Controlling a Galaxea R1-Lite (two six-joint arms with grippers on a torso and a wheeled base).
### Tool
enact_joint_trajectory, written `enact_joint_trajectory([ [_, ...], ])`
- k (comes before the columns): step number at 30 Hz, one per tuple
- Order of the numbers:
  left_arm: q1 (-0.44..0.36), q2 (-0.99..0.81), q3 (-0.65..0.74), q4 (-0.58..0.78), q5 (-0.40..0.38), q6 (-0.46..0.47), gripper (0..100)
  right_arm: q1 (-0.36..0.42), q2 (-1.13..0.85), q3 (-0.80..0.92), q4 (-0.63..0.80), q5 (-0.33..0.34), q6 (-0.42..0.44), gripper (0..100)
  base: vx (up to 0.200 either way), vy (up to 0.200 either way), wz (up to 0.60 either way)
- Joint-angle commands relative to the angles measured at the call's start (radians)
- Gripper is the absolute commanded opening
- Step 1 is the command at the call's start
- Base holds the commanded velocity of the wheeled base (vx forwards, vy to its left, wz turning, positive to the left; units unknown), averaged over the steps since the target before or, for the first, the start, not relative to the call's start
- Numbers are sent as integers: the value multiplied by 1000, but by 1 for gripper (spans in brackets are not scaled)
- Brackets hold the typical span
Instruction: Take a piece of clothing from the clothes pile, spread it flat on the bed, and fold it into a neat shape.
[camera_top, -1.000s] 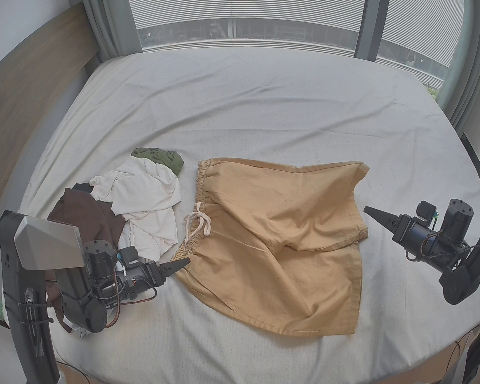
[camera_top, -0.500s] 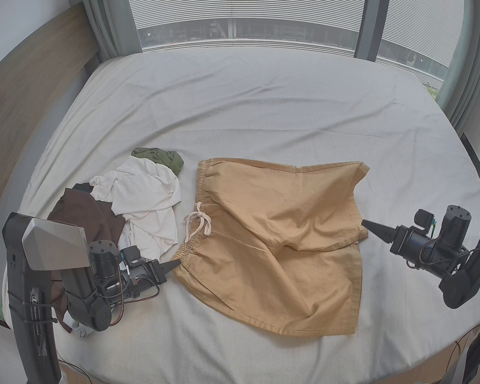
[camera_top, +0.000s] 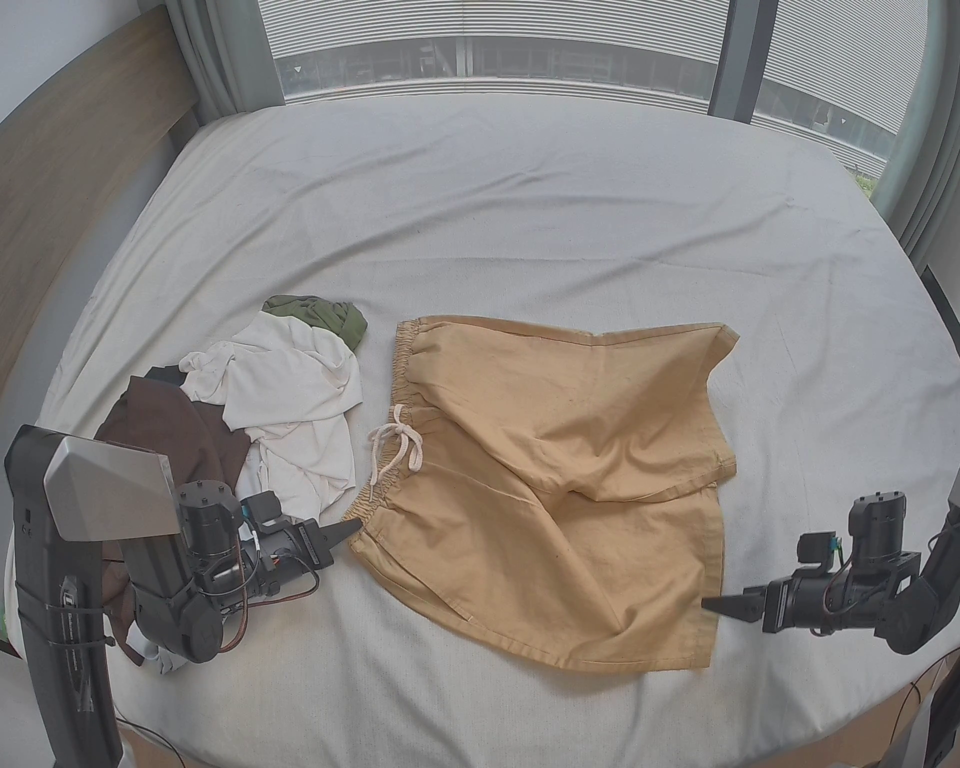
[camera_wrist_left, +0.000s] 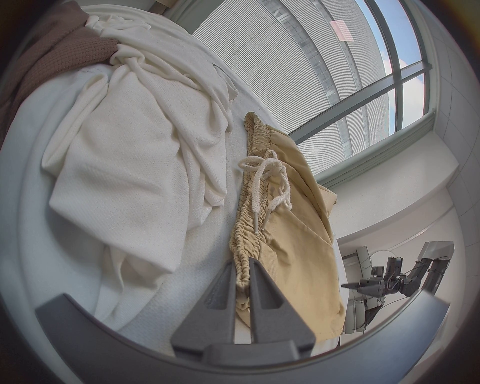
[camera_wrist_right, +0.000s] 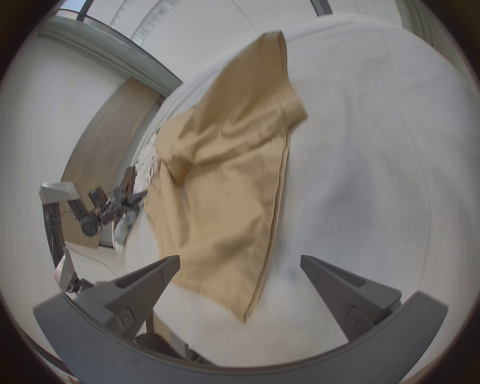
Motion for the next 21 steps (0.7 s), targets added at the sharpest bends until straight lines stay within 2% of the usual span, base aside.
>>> enact_joint_trajectory([
  [1, 0, -2, 3, 0, -1, 1, 0, 42, 9, 32, 32, 0, -2, 100, 0, 0, 0],
  [4, 0, -3, 5, -2, -1, 1, 0, 68, 41, 29, 36, 0, 1, 100, 0, 0, 0],
  [16, 0, -8, 5, -2, -1, 2, 0, 71, 172, 23, 5, 5, 6, 100, 0, 0, 0],
  [20, 0, -8, 5, -2, -1, 2, 0, 76, 210, 23, -54, 7, 9, 100, 0, 0, 0],
  [21, 0, -9, 6, -2, -1, 2, 0, 79, 222, 27, -77, 7, 11, 0, 0, 0, 0],
])
